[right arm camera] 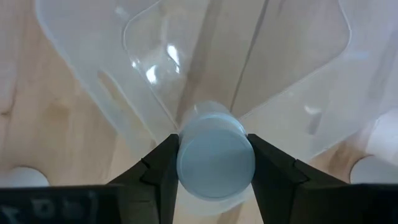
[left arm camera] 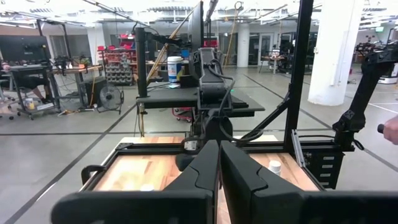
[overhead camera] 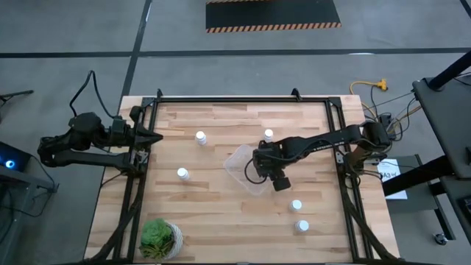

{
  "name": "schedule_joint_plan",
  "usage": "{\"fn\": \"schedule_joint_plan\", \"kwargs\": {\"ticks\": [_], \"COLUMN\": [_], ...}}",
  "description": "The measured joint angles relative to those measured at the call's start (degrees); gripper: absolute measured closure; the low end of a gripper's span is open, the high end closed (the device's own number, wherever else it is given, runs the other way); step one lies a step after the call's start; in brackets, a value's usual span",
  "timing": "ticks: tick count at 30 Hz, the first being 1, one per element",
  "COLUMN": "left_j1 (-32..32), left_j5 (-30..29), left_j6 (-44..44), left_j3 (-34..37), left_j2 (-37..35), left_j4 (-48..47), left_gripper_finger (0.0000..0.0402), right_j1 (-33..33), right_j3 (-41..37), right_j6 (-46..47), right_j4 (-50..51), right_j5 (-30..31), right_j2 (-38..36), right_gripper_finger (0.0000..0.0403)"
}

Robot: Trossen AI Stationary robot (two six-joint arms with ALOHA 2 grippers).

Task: Pick and place pill bottles into a basket
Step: Put the white pill bottle into the transparent bin

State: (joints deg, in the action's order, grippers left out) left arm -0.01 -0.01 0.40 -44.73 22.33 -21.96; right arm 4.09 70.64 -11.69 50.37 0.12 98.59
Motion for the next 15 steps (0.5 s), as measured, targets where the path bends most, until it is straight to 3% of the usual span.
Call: {"fn": "schedule_joint_plan", "kwargs": {"ticks": [15], "left_j1": [0.0], "left_j5": [0.0], "left_j6": [0.0], "left_j3": [0.0], "left_j2": [0.0], "left_j4": [0.0], "left_gripper_finger": [0.0402], "right_j1": [-0.1], "right_j3": [-0.3], "right_j6": [-2.9], "right_j4": [0.0], "right_j5": [-0.2], "right_j2": [0.0], "right_gripper_finger": [0.0258]}}
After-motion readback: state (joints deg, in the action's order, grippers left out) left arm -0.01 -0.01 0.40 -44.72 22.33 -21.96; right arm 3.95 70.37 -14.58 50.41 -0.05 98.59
